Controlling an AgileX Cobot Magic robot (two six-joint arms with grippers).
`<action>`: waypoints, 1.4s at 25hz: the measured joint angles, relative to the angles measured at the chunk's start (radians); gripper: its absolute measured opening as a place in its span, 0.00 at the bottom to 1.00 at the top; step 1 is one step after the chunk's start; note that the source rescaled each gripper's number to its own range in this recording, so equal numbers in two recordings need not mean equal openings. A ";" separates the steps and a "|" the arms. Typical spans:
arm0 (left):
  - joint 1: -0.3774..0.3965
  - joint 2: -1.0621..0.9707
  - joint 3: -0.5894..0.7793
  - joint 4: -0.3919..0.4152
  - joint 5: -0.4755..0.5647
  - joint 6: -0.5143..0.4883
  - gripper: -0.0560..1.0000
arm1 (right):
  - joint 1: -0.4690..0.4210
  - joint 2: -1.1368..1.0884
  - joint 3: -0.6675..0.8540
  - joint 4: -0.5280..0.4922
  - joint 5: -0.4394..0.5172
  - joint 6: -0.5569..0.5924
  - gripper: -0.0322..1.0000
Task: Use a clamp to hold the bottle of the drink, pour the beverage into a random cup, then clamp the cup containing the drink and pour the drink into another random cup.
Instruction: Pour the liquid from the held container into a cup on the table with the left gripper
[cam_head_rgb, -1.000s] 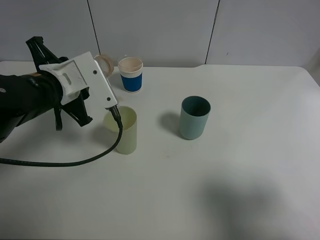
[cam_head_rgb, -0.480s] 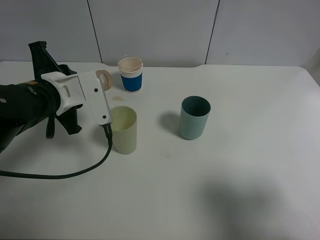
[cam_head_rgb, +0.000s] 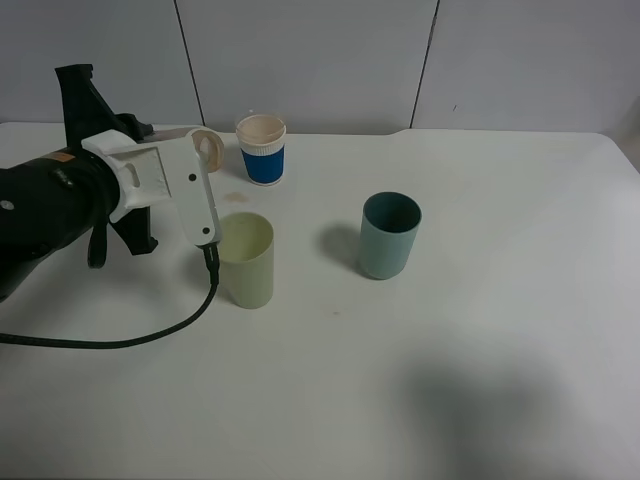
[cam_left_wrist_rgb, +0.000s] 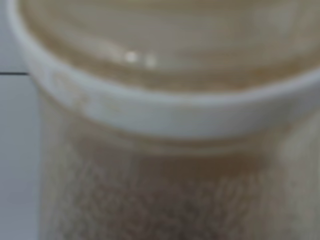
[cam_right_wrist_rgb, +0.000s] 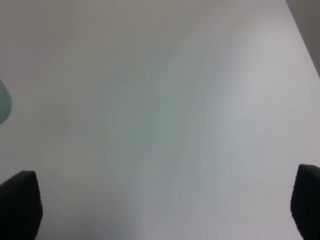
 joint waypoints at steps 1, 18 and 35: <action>0.000 0.000 0.000 0.008 0.000 0.001 0.07 | 0.000 0.000 0.000 0.000 0.000 0.000 1.00; 0.000 0.038 0.035 0.134 -0.032 0.017 0.07 | 0.000 0.000 0.000 0.000 0.000 0.000 1.00; 0.000 0.138 0.037 0.211 -0.078 0.019 0.07 | 0.000 0.000 0.000 0.000 0.000 0.000 1.00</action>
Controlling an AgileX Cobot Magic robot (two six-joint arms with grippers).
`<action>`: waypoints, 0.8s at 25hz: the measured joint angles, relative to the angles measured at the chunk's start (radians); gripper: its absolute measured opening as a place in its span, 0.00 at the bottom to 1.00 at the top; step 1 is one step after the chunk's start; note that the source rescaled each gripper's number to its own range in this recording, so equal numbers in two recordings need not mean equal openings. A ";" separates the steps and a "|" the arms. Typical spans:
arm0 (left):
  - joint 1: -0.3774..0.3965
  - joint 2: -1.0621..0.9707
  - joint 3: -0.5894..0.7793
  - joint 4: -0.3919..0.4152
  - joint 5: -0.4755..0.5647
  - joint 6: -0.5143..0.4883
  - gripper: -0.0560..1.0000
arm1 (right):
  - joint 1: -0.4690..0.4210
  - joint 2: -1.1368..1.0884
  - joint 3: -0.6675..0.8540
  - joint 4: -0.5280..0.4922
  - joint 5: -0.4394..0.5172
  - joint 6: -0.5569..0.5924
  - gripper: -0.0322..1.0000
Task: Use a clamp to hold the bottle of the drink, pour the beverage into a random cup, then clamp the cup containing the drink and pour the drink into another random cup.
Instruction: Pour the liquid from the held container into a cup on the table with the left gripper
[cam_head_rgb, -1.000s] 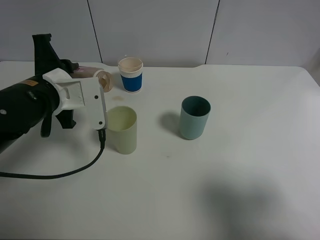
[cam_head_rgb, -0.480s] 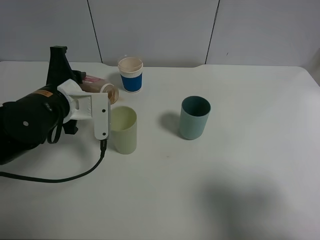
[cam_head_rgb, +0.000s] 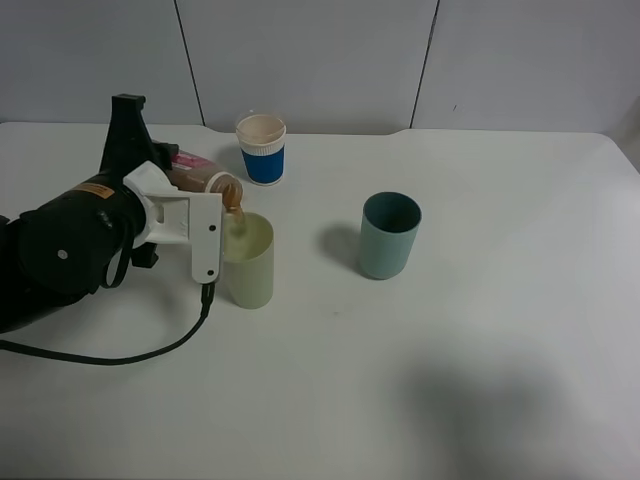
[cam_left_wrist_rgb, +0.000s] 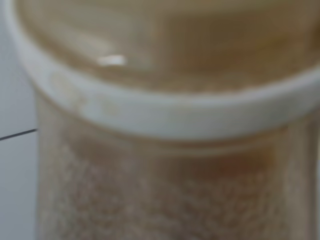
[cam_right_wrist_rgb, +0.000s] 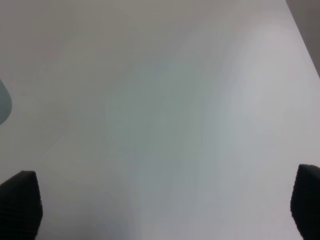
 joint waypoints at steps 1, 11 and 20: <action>0.000 0.000 0.000 0.000 -0.005 0.000 0.07 | 0.000 0.000 0.000 0.000 0.000 0.000 1.00; 0.000 0.000 0.000 0.002 -0.021 0.023 0.07 | 0.000 0.000 0.000 0.000 0.000 0.000 1.00; 0.000 0.000 0.000 0.002 -0.025 0.052 0.07 | 0.000 0.000 0.000 0.000 0.000 0.000 1.00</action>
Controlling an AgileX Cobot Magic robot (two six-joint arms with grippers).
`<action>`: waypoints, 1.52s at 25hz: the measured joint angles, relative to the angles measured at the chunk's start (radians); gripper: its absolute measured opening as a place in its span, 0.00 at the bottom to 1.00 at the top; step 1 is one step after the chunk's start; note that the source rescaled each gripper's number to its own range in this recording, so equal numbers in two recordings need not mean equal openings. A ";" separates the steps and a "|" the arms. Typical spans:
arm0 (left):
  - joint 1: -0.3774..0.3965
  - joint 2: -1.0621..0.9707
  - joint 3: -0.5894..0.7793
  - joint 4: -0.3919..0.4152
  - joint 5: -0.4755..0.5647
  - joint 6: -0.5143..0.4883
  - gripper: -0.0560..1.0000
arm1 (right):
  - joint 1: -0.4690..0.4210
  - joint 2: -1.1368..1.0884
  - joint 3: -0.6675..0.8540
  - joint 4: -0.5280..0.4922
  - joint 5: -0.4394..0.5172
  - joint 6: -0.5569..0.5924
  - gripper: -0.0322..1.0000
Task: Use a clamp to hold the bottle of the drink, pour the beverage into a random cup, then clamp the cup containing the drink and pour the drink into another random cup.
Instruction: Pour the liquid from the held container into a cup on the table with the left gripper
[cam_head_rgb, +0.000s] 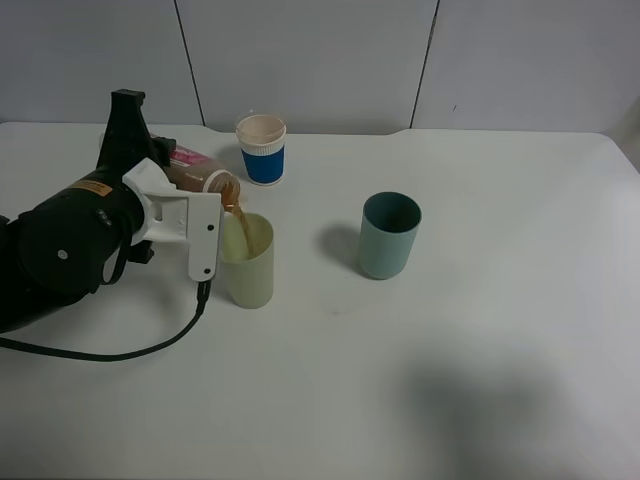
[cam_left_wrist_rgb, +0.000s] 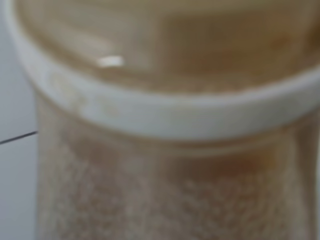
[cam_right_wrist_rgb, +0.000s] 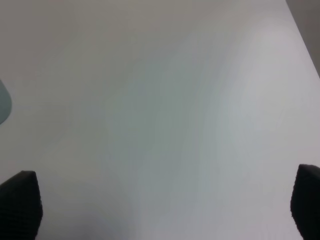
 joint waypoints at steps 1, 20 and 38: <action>0.000 0.000 0.000 0.000 0.000 0.008 0.07 | 0.000 0.000 0.000 0.000 0.000 0.000 1.00; 0.000 0.000 0.000 -0.004 -0.026 0.058 0.07 | 0.000 0.000 0.000 0.000 0.000 0.000 1.00; 0.000 0.000 0.000 -0.006 -0.057 0.089 0.07 | 0.000 0.000 0.000 0.000 0.000 0.000 1.00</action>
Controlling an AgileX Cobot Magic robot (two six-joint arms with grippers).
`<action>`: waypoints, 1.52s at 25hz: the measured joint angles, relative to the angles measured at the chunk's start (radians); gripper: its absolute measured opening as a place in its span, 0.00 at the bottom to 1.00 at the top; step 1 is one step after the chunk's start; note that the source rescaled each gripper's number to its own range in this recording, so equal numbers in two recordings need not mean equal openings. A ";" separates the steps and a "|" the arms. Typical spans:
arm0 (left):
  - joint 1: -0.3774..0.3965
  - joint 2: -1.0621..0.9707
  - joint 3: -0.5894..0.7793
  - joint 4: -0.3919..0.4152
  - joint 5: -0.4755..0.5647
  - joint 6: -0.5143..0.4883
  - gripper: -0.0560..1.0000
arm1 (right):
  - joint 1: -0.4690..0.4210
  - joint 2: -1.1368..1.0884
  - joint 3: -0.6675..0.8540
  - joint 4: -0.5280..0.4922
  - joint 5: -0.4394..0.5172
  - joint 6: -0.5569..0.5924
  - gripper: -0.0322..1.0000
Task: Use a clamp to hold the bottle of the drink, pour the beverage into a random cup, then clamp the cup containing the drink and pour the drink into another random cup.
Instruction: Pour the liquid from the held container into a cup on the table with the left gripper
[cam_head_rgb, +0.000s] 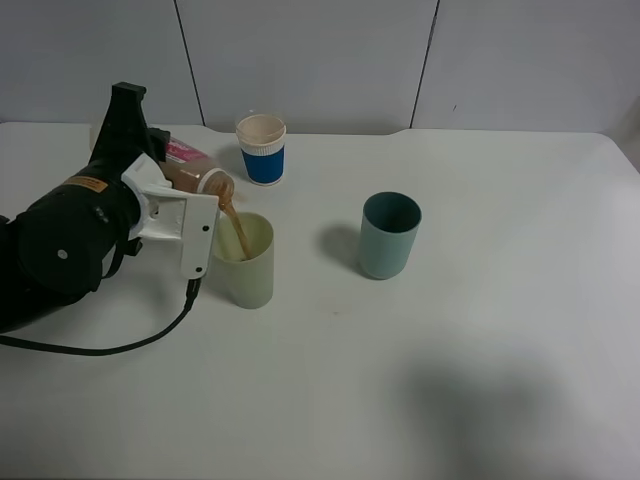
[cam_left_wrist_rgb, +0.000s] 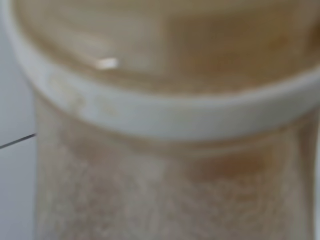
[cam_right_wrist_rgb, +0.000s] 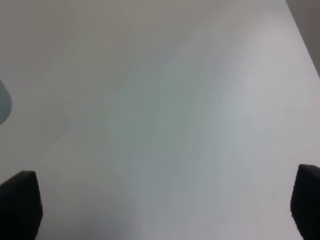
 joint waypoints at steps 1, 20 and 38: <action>0.000 0.000 0.000 0.000 -0.011 0.007 0.07 | 0.000 0.000 0.000 0.000 0.000 0.000 1.00; 0.000 0.000 0.000 0.024 -0.066 0.098 0.07 | 0.000 0.000 0.000 0.000 0.000 0.000 1.00; 0.000 0.000 0.000 0.126 -0.119 0.143 0.07 | 0.000 0.000 0.000 0.000 0.000 0.000 1.00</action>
